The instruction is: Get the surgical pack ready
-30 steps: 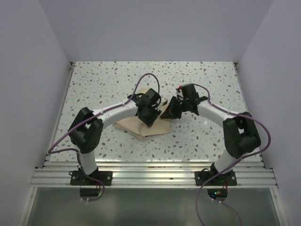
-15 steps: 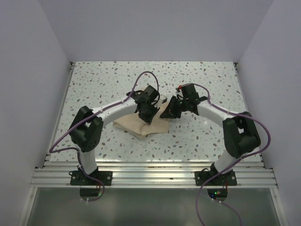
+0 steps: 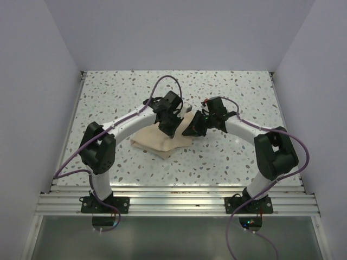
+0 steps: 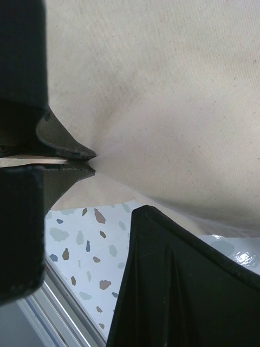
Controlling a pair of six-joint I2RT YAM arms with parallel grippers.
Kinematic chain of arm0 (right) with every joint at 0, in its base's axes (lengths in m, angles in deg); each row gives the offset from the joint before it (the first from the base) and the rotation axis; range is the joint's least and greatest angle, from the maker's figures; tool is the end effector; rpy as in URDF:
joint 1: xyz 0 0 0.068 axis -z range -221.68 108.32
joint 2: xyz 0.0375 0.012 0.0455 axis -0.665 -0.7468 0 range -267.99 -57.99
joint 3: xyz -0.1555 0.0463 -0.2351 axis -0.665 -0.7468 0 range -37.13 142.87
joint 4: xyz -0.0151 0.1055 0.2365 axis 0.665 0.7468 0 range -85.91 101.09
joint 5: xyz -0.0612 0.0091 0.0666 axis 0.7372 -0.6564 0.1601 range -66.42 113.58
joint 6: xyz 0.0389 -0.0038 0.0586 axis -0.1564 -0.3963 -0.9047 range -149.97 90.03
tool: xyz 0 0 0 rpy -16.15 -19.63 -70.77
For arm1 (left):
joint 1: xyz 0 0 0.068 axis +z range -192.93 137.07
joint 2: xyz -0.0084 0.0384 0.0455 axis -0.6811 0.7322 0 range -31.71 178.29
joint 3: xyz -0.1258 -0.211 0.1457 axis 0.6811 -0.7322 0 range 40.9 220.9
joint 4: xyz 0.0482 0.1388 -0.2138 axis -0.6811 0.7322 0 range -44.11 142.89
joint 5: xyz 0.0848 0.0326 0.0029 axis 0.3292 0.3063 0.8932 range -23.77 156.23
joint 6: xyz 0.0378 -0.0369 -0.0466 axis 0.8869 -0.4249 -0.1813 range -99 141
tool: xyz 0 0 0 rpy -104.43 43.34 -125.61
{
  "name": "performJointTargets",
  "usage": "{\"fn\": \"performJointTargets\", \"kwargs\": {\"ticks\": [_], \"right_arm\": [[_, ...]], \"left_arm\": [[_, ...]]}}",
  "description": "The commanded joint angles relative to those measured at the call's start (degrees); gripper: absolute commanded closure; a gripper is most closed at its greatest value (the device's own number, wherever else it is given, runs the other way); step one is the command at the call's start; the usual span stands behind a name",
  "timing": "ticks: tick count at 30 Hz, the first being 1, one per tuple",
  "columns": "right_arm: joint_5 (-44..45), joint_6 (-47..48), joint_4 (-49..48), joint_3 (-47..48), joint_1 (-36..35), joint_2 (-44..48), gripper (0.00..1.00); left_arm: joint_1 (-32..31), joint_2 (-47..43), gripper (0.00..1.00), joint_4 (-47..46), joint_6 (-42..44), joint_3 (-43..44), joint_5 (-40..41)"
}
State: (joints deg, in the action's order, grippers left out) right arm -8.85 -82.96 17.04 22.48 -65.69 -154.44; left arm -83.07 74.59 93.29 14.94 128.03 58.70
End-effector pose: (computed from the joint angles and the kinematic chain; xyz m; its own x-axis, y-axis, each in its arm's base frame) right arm 0.3168 0.1748 0.1977 -0.9467 0.3162 -0.0617 0.1599 0.6275 0.7620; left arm 0.3001 -0.2631 0.2362 -0.7693 0.5116 -0.3826 0.6010 0.7828 -0.1616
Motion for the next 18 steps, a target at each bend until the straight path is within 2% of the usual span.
{"fn": "performJointTargets", "kwargs": {"ticks": [1, 8, 13, 18], "right_arm": [[0.79, -0.88, -1.09, 0.94, -0.07, -0.59, 0.88], [0.61, -0.61, -0.20, 0.34, -0.25, 0.47, 0.88], [2.27, -5.09, -6.35, -1.78, -1.21, -0.06, 0.89], [4.12, -8.26, -12.68, 0.58, -3.40, -4.88, 0.91]], "left_arm": [[0.59, -2.67, 1.00, -0.81, 1.94, 1.38, -0.99], [0.85, -3.64, 1.00, -1.96, 1.23, 0.49, -1.70], [0.85, -3.99, 1.00, -2.31, 0.27, 1.11, -3.98], [0.94, -5.22, 1.00, -3.45, -0.17, 1.02, -5.12]]}}
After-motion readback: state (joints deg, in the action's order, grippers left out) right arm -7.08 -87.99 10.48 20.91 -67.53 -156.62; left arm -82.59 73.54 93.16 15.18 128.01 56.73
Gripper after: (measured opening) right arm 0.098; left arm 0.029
